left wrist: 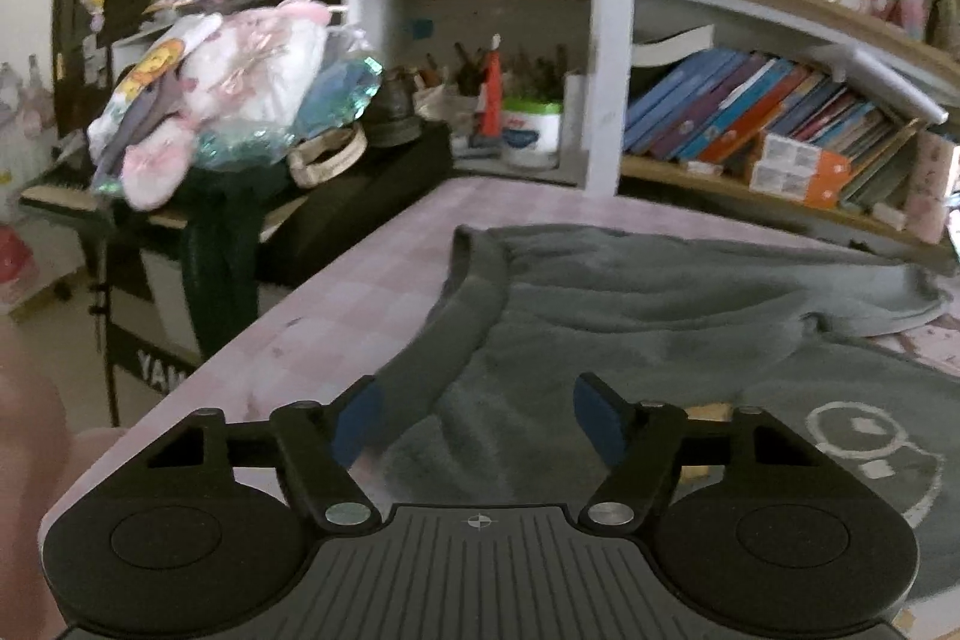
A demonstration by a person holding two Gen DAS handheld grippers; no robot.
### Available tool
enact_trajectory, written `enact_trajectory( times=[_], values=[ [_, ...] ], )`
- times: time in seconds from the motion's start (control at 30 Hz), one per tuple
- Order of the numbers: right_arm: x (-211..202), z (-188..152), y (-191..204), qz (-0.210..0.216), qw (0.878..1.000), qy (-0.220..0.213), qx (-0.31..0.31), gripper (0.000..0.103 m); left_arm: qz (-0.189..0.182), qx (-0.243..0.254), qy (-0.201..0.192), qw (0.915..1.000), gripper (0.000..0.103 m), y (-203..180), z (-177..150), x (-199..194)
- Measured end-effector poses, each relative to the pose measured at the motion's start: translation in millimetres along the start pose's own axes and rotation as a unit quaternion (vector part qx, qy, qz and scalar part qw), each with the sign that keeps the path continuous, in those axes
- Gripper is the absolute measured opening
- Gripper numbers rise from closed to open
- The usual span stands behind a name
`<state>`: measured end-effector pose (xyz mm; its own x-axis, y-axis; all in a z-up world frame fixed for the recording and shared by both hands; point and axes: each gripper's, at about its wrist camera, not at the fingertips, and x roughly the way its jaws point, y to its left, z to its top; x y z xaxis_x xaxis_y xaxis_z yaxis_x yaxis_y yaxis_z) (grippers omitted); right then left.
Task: Fold clothes
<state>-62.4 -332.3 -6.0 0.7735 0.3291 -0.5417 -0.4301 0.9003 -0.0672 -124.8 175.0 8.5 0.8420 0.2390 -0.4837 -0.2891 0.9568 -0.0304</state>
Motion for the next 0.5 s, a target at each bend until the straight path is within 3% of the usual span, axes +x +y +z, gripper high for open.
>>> enact_trajectory(
  times=[0.2,0.37,0.43,0.5],
  values=[
    [-0.3,-1.3,2.7,-0.010,1.000,0.000,-0.003,0.094,0.001,-0.012,0.029,0.9995,0.069,0.6,-2.7,15.9],
    [1.5,-1.2,-0.9,-0.020,1.000,0.007,0.011,0.099,0.008,-0.004,0.036,0.9993,0.068,-5.5,-6.8,22.2],
    [2.3,-1.1,-1.7,-0.023,1.000,0.010,0.012,0.102,0.012,-0.002,0.037,0.9992,0.054,-4.2,-6.6,23.9],
    [2.5,-1.3,-1.3,-0.025,1.000,0.011,0.011,0.103,0.024,-0.008,0.037,0.9990,0.032,2.0,-6.2,25.0]
  ],
)
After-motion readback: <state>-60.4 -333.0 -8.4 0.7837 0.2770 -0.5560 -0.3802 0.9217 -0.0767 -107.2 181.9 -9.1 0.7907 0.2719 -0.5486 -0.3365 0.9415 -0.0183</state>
